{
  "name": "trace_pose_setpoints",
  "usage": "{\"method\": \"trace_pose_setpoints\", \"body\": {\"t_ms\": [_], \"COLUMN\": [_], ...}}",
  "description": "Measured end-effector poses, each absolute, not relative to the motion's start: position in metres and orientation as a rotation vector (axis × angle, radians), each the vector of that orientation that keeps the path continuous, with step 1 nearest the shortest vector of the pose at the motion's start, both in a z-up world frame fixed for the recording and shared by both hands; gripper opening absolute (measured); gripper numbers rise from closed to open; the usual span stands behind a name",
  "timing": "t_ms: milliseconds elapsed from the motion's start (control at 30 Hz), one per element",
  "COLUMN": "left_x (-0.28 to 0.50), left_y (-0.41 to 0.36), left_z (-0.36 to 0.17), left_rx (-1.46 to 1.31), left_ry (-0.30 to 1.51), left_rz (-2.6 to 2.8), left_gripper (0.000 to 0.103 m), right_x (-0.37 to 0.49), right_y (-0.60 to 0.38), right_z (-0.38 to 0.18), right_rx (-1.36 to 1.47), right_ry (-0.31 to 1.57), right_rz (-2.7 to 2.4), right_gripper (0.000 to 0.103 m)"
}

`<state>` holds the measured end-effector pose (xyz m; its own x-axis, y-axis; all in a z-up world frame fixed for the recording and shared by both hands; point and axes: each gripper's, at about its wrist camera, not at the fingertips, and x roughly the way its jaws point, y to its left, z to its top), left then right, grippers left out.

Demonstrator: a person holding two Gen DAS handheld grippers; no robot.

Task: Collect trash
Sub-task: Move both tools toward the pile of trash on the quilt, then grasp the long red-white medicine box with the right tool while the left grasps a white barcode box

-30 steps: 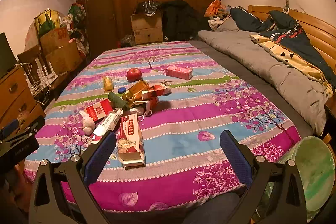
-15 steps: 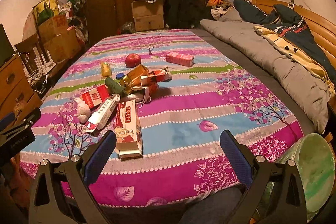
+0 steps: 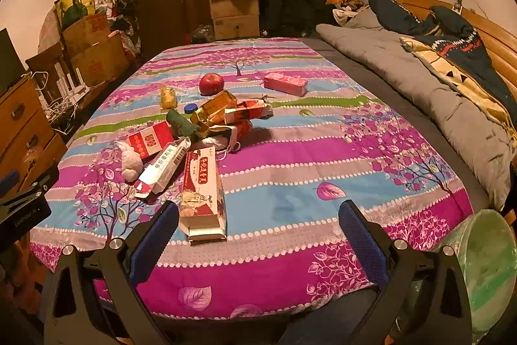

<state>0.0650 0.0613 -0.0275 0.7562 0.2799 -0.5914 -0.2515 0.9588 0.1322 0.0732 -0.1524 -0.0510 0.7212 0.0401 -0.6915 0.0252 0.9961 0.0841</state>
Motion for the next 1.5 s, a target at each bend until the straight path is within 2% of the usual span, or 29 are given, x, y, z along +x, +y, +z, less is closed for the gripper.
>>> {"method": "trace_pose_setpoints", "body": {"t_ms": [1033,1500], "left_x": [0.066,0.074], "left_y": [0.093,0.110], "left_z": [-0.031,-0.062], "left_rx": [0.053,0.076], "left_ry": [0.660,0.749], "left_rz": [0.376,0.379], "left_gripper": [0.098,0.098], "right_x": [0.108,0.173], "right_y": [-0.120,-0.096], "right_z": [-0.058,-0.121], "right_rx": [-0.008,0.044], "right_ry": [0.750,0.924], "right_rz": [0.110,0.216], "right_gripper": [0.099,0.094]}}
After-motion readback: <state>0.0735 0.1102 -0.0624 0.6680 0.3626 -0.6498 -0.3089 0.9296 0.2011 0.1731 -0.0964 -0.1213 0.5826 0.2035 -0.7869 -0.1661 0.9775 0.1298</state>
